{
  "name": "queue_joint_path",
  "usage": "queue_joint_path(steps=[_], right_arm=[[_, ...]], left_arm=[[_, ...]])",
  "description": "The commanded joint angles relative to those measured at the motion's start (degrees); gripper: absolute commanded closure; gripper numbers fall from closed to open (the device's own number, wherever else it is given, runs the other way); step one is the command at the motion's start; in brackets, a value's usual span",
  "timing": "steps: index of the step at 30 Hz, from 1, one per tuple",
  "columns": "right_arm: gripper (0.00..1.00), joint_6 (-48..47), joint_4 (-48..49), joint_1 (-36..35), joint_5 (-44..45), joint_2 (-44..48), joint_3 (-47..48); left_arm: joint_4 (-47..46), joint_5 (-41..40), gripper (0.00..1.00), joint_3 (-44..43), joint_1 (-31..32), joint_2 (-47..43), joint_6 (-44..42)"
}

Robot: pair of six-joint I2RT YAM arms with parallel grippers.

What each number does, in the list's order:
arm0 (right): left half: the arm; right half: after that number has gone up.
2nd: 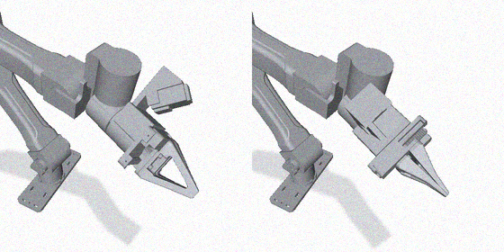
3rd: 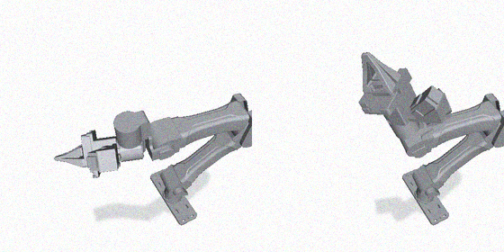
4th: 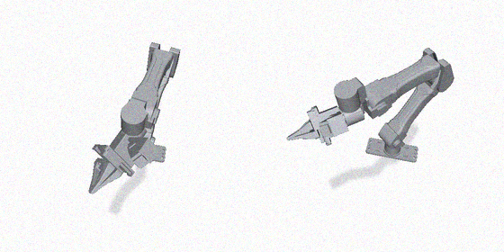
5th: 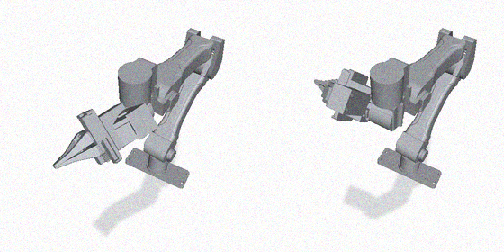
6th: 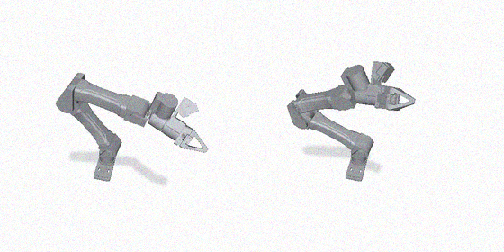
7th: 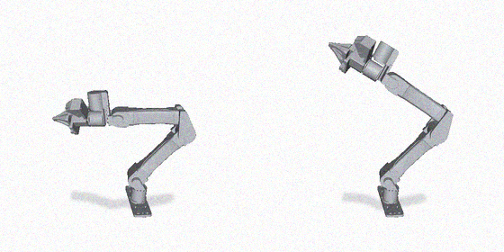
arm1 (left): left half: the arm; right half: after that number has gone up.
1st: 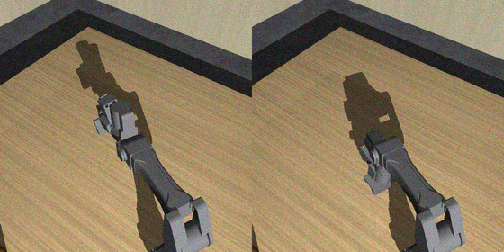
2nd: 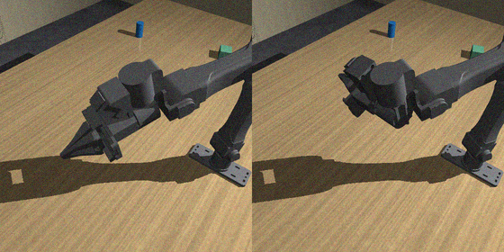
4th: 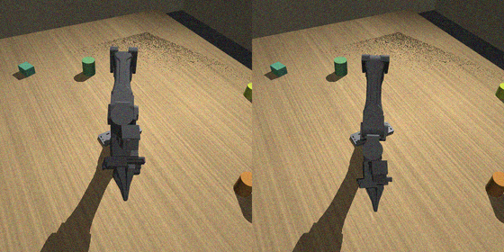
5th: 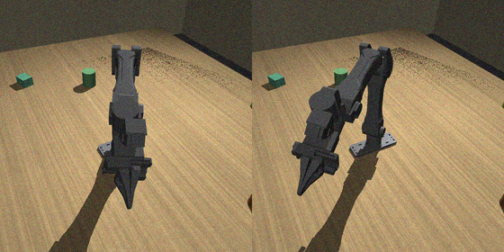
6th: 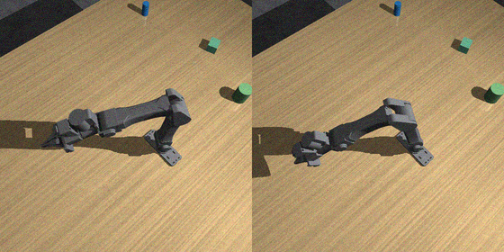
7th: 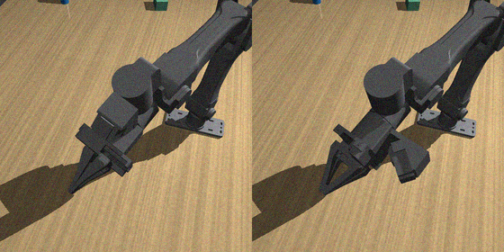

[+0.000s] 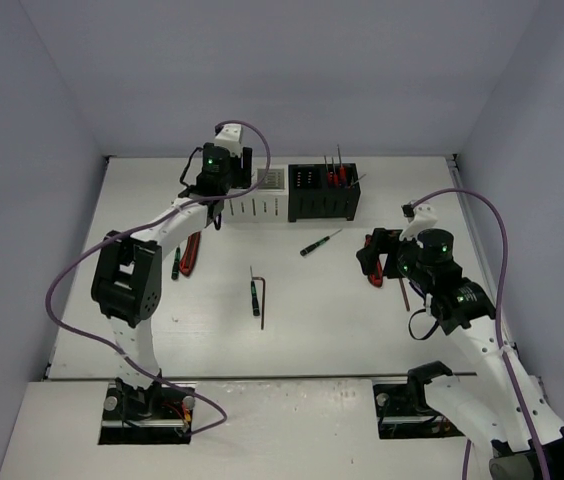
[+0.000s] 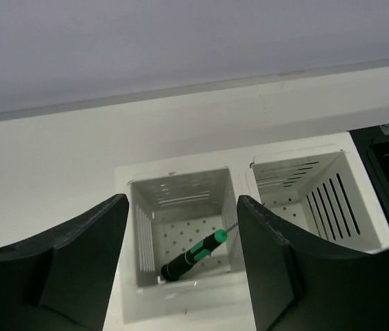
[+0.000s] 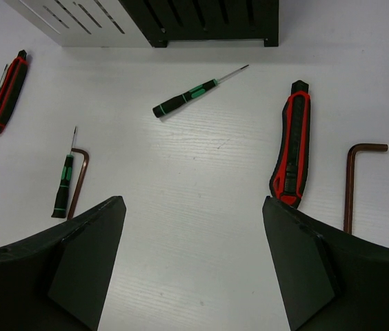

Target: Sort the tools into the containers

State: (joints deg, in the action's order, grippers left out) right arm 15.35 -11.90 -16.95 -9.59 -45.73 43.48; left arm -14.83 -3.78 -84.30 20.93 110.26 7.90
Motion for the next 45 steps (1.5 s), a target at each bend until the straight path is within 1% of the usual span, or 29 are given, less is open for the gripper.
queue_joint_path(steps=[1, 2, 3, 4, 5, 7, 8, 9, 12, 13, 16, 19, 25, 32, 34, 37, 45], right_arm=[[0.21, -0.9, 1.65, -0.36, -1.08, 0.79, 2.03], [0.21, -0.93, 1.59, -0.36, -0.98, 0.79, 2.16], [0.21, -0.96, 1.51, -0.36, -0.87, 0.75, 2.28], [0.21, -1.01, 1.46, -0.36, -0.87, 0.81, 2.45], [0.21, -1.02, 1.45, -0.36, -0.94, 0.75, 2.55], [0.21, -1.02, 1.27, -0.36, -0.96, 0.38, 2.66], [0.21, -1.02, 1.21, -0.36, -1.21, 0.19, 2.85], [0.21, -1.02, 1.13, -0.36, -1.41, 0.12, 2.92], [0.2, -0.79, 0.78, -0.42, -2.03, -0.2, 3.01], [0.2, -0.73, 0.71, -0.45, -2.22, -0.17, 2.98], [0.2, -0.57, 0.65, -0.45, -2.96, 0.05, 2.63], [0.2, -0.59, 0.65, -0.45, -3.76, 0.13, 2.11], [0.19, -0.93, 0.65, -0.45, -5.34, 0.88, 1.11], [0.18, -0.94, 0.57, -0.45, -6.17, 2.81, 0.4], [0.18, -0.88, 0.57, -0.45, -6.33, 3.47, 0.18], [0.18, -0.85, 0.48, -0.45, -6.49, 4.39, -0.27], [0.18, -0.49, 0.39, -0.44, -6.58, 5.84, -1.66]], left_arm=[[0.58, -6.03, 0.39, -0.01, 1.28, -13.23, 5.79], [3.6, -7.4, 0.39, -0.2, 2.05, -14.89, 6.81], [8.55, -8.79, 0.39, -0.85, 3.17, -16.59, 7.54], [16.68, -10.75, 0.39, -2.02, 4.67, -18.6, 8.43], [21.89, -12.35, 0.39, -3.25, 6.11, -19.65, 9.11], [30.95, -15.46, 0.39, -5.85, 11.03, -21.05, 12.32], [33.45, -16.8, 0.39, -5.87, 12.13, -21.75, 15.35], [38.64, -17.53, 0.39, -6.2, 13.36, -22.29, 18.19], [53.3, -16.29, 0.39, -5.67, 17.38, -23.36, 28.96], [55.73, -14.47, 0.39, -4.22, 17.83, -23.52, 31.67], [57.4, -8.17, 0.39, 0.95, 18.46, -23.62, 39.0], [59.82, -5.65, 0.39, 2.76, 18.89, -21.39, 40.79], [61.06, -2.25, 0.4, 2.71, 18.88, -13.39, 40.7], [61.32, 2.89, 0.49, 1.01, 18.44, -3.57, 40.91], [61.32, 3.7, 0.54, 1.27, 18.22, -2.17, 40.97], [61.32, 3.78, 0.59, 2.0, 17.98, -1.34, 41.05], [61.94, 3.59, 0.61, 2.21, 15.95, -1.02, 40.7]])
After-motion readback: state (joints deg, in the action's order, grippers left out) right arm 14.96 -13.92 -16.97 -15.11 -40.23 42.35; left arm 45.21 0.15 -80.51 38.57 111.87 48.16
